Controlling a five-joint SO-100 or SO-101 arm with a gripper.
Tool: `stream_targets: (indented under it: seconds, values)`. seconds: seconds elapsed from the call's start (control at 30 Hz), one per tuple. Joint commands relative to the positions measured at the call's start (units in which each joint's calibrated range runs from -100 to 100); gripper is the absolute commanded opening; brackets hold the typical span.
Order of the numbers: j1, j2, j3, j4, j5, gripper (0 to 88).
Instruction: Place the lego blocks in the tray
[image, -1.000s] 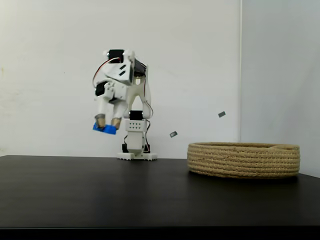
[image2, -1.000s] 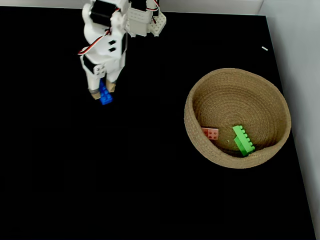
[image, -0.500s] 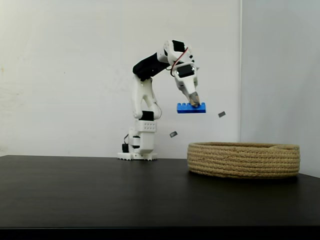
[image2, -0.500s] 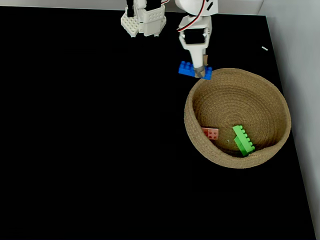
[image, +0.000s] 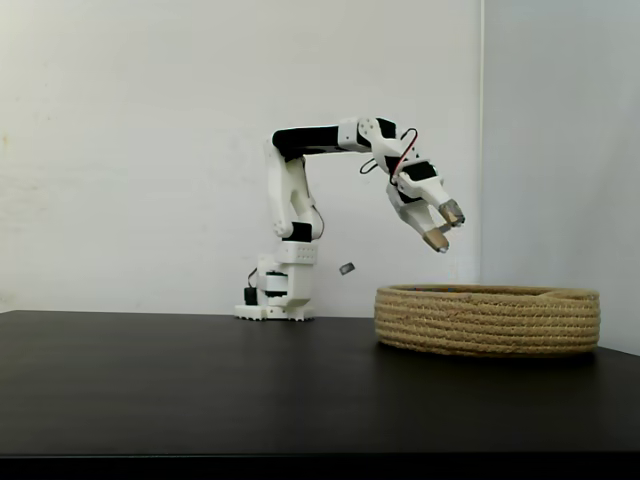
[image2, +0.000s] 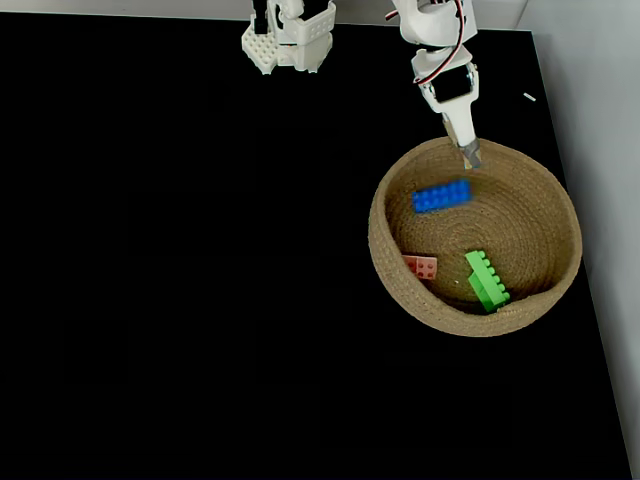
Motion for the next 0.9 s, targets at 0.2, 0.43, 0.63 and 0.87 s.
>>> stream_targets:
  seconds: [0.2, 0.43, 0.63, 0.87]
  values:
    - [9.2, -10.7, 0.2, 6.3, 3.8, 8.2]
    - [21.2, -28.1, 12.4, 8.5, 12.1, 0.4]
    - [29.5, -45.2, 32.8, 7.0, 15.8, 0.2]
    - [33.6, -62.3, 51.6, 7.5, 19.0, 0.2]
